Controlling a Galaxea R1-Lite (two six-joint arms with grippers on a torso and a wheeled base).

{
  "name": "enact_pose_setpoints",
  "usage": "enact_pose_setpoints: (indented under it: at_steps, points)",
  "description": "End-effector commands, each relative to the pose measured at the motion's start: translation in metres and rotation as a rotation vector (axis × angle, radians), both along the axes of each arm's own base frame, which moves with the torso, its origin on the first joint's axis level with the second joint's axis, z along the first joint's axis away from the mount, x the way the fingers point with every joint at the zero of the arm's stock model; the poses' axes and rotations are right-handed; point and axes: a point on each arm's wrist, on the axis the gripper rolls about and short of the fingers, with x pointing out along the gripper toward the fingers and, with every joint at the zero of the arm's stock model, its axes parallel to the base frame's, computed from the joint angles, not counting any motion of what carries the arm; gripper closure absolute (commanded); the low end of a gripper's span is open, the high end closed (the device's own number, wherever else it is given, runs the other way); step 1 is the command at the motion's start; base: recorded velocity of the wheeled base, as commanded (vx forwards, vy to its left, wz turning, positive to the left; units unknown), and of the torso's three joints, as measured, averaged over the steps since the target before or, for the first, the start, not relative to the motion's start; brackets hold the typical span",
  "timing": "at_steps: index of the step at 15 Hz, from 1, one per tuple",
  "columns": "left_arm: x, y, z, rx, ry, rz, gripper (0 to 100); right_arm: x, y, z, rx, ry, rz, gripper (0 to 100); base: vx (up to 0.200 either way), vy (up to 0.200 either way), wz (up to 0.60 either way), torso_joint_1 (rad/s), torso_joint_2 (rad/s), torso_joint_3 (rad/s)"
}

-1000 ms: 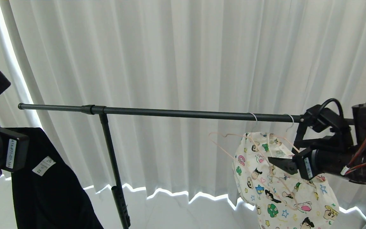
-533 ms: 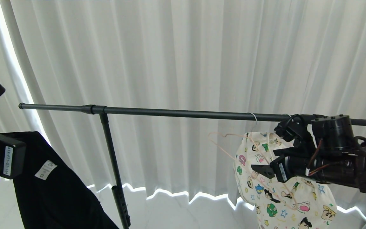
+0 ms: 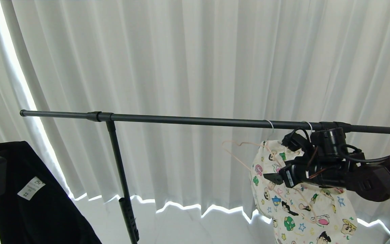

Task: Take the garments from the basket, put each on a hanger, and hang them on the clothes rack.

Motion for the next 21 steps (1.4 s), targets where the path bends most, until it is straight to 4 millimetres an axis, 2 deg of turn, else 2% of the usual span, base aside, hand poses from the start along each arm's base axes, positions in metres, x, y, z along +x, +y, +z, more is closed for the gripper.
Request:
enact_pose_setpoints:
  at_steps: [1,15,16,21]
  points:
    - [-0.002,0.000,0.000,-0.001,-0.005,0.000,100,0.002,0.006,-0.011,-0.011,0.025,0.017,0,0.000,0.000,0.00,0.000,0.00,0.000]
    - [-0.002,0.000,0.001,0.001,-0.008,0.001,100,0.008,0.012,-0.048,-0.048,0.131,0.020,0,0.000,0.000,0.00,0.000,0.00,0.000]
    - [-0.002,0.000,0.001,0.001,-0.008,0.001,100,0.009,0.012,-0.048,-0.045,0.127,0.018,100,0.000,0.000,0.00,0.000,0.00,0.000]
    - [-0.002,0.000,0.001,0.001,-0.008,0.001,100,0.012,0.013,-0.044,-0.028,0.082,0.013,100,0.000,0.000,0.00,0.000,0.00,0.000]
